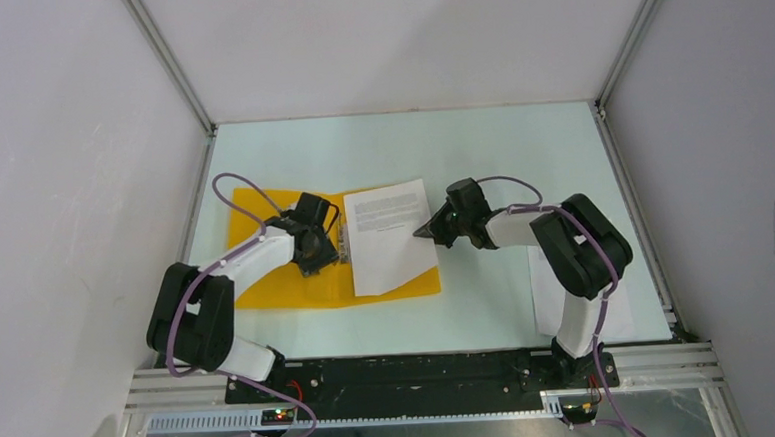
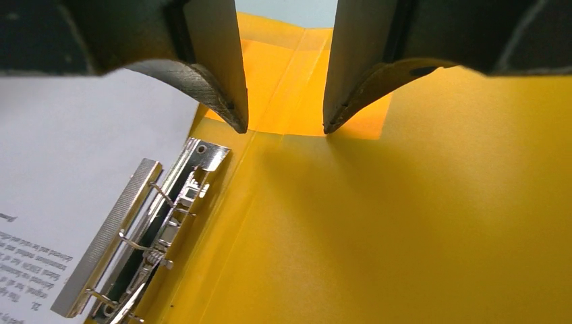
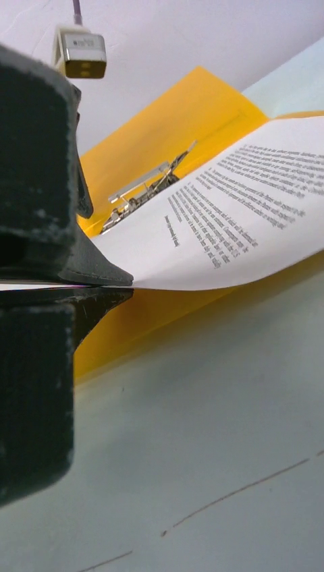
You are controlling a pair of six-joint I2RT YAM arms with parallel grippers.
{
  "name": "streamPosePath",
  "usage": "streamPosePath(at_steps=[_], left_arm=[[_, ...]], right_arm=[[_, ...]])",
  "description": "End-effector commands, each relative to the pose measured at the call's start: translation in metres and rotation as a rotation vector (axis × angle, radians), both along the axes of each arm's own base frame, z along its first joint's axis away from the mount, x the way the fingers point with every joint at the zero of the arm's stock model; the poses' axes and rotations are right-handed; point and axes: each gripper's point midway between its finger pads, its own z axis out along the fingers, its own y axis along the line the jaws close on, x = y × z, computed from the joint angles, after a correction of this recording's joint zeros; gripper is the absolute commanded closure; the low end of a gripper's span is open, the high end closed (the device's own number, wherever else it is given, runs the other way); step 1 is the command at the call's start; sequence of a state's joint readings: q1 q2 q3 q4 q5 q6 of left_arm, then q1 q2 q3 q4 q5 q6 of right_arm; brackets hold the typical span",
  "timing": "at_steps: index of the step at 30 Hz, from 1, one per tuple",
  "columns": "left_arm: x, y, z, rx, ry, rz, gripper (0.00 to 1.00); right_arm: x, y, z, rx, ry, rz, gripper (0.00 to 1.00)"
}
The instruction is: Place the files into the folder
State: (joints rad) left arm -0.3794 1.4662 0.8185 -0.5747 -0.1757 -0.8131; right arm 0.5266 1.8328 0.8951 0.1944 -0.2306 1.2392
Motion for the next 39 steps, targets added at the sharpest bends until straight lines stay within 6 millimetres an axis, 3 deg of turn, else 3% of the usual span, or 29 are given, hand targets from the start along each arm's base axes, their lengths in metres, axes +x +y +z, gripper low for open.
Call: streamPosePath(at_steps=[1, 13, 21, 39], left_arm=[[0.009, -0.001, 0.002, -0.011, -0.024, 0.022, 0.5], [0.007, -0.001, -0.002, -0.007, -0.011, 0.018, 0.51], [0.006, 0.001, -0.005, 0.005, -0.005, 0.017, 0.51], [0.006, 0.0, -0.007, 0.004, 0.003, 0.018, 0.51]], right_arm=[[0.003, 0.014, -0.004, 0.035, 0.003, 0.008, 1.0], [-0.003, 0.014, -0.02, 0.032, 0.055, 0.0, 1.0], [0.011, -0.002, -0.015, 0.083, 0.075, -0.03, 1.0], [-0.006, 0.018, -0.029, 0.051, 0.122, -0.013, 1.0]])
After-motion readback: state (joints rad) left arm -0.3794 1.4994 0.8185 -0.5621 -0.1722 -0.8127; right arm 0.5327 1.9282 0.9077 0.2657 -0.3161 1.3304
